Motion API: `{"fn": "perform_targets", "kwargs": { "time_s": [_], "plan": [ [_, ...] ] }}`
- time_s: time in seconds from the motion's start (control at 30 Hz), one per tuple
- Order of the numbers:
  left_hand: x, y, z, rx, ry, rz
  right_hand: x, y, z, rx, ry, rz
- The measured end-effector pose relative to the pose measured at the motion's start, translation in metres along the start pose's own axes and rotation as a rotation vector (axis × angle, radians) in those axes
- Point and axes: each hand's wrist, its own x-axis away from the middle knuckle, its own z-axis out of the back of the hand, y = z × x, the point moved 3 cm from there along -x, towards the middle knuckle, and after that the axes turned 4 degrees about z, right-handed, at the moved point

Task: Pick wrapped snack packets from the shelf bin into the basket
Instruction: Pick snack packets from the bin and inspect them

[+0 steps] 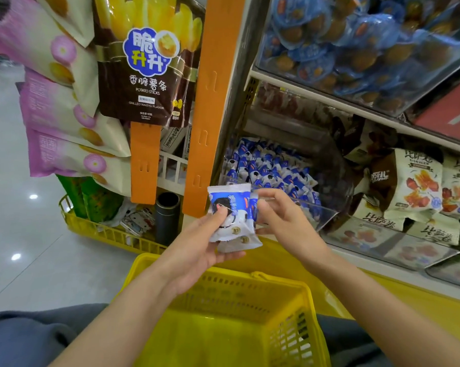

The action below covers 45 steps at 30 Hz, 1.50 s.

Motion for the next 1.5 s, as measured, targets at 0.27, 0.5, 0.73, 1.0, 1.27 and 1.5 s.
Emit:
{"fn": "perform_targets", "kwargs": {
  "time_s": [0.27,0.5,0.73,1.0,1.27,1.5],
  "plan": [
    [-0.003,-0.007,0.003,-0.138,0.076,0.006,-0.002,-0.020,-0.002,0.265,-0.095,0.082],
    [-0.006,0.003,0.016,-0.036,0.223,-0.081,-0.020,-0.039,0.018,0.045,0.059,0.135],
    [-0.006,0.011,0.021,-0.061,0.326,-0.146,-0.088,-0.038,0.051,0.365,0.361,0.168],
    [-0.004,0.016,0.025,-0.091,0.372,-0.139,-0.134,-0.011,0.021,0.818,0.008,-0.142],
    [-0.005,0.024,0.025,-0.063,0.382,-0.143,-0.146,0.000,0.013,0.816,-0.343,-0.239],
    [-0.007,0.029,0.026,-0.093,0.399,-0.164,-0.157,0.019,0.017,0.604,-0.140,-0.180]
  ]
}}
